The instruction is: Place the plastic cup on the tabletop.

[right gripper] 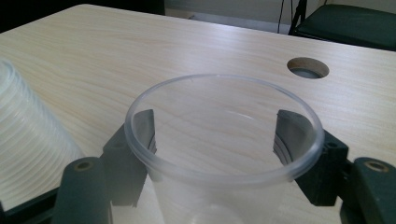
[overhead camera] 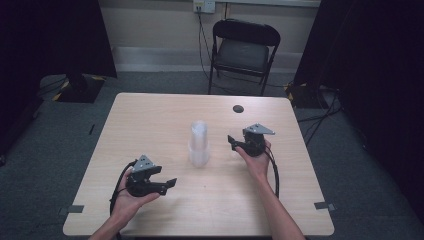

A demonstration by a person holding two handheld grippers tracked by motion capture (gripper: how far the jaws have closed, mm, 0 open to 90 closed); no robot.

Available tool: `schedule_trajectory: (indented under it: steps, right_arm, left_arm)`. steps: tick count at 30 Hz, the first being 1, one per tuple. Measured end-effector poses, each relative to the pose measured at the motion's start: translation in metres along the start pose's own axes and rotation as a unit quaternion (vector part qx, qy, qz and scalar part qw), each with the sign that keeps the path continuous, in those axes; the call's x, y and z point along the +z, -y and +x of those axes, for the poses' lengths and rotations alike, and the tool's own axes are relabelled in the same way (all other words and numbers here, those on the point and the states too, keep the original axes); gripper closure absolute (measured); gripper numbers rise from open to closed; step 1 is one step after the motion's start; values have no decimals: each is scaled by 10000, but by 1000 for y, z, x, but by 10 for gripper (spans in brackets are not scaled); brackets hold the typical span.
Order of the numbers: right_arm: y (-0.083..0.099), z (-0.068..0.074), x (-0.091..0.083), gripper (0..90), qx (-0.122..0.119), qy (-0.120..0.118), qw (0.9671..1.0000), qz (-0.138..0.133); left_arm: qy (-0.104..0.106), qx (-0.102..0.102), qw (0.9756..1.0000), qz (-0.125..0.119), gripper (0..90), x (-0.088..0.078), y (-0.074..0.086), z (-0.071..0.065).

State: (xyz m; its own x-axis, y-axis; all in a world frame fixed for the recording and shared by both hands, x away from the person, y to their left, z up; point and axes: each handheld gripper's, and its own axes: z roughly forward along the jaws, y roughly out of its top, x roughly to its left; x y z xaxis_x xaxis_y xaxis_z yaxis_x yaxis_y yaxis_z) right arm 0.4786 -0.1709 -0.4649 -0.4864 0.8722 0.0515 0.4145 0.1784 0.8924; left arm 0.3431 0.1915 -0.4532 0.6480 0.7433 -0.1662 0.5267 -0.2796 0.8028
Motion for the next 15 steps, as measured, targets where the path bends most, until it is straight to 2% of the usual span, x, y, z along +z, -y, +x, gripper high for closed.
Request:
schedule_trajectory:
  steps: [7, 15]
  right_arm:
    - [4, 2, -7, 294, 17, -50, 10000, 51]
    - [6, 7, -10, 297, -174, -9, 9998, 128]
  left_arm:
    - [-10, 5, 10000, 5, 238, 0, 0, 0]
    - [-21, -26, 10000, 9, 238, 0, 0, 0]
